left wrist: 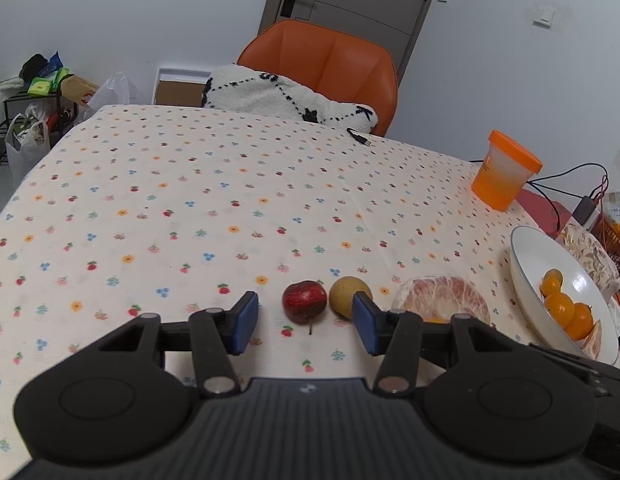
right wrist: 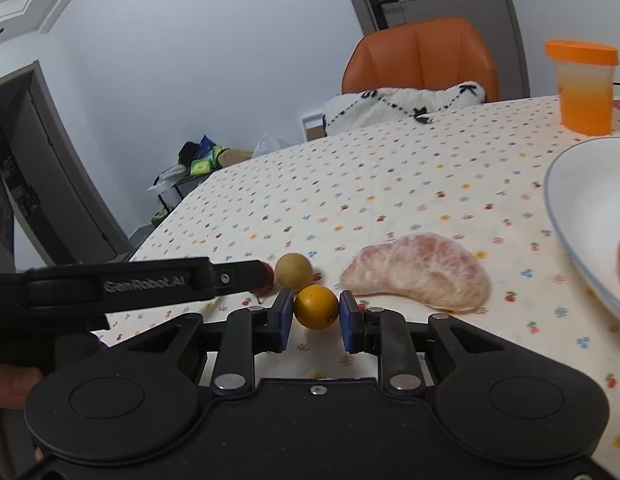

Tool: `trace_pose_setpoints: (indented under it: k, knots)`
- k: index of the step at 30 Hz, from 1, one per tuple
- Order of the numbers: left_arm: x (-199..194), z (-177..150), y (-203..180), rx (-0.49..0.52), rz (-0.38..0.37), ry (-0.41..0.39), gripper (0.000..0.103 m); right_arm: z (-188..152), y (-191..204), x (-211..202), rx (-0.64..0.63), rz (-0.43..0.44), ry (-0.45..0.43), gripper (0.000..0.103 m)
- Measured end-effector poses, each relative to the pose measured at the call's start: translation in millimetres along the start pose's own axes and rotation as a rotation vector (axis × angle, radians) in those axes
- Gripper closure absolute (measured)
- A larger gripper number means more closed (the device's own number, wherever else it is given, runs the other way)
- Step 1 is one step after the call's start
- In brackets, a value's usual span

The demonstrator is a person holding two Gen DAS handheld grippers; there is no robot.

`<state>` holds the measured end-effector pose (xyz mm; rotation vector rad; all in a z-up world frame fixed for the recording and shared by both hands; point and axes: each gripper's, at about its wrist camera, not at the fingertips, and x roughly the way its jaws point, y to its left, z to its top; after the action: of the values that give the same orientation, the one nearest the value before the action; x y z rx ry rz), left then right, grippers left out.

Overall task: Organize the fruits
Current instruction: 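Grasp a kumquat with the right tool while the left tool holds the plum, then carry the kumquat to the plate with the right tool while the left tool carries the plum there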

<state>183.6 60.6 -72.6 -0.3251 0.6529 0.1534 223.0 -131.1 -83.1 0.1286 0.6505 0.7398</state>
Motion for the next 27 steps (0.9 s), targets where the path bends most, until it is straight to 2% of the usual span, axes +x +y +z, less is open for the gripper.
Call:
trace_pose_setpoints:
  k: [1, 3, 4, 15, 27]
  knots:
    - [1.2, -0.8, -1.4, 0.004, 0.006, -0.003, 0.056, -0.1, -1.7, -1.9, 0.004, -0.005, -0.004, 0.08]
    - [3.1, -2.0, -3.1, 0.012, 0.02, -0.008, 0.067, -0.2, -5.0, -4.5, 0.01, -0.015, -0.011, 0.08]
    - [3.6, -2.2, -3.8, 0.017, 0.029, -0.008, 0.079, -0.4, -6.6, -5.9, 0.013, -0.018, -0.015, 0.08]
    - [-17.1, -0.6, -25.3, 0.056, 0.006, -0.06, 0.081, -0.9, -21.1, -26.6, 0.049, -0.051, -0.056, 0.08]
    - [-34.0, 0.5, -71.6, 0.112, -0.077, -0.093, 0.08, 2.5, -38.4, -62.0, 0.079, -0.078, -0.131, 0.08]
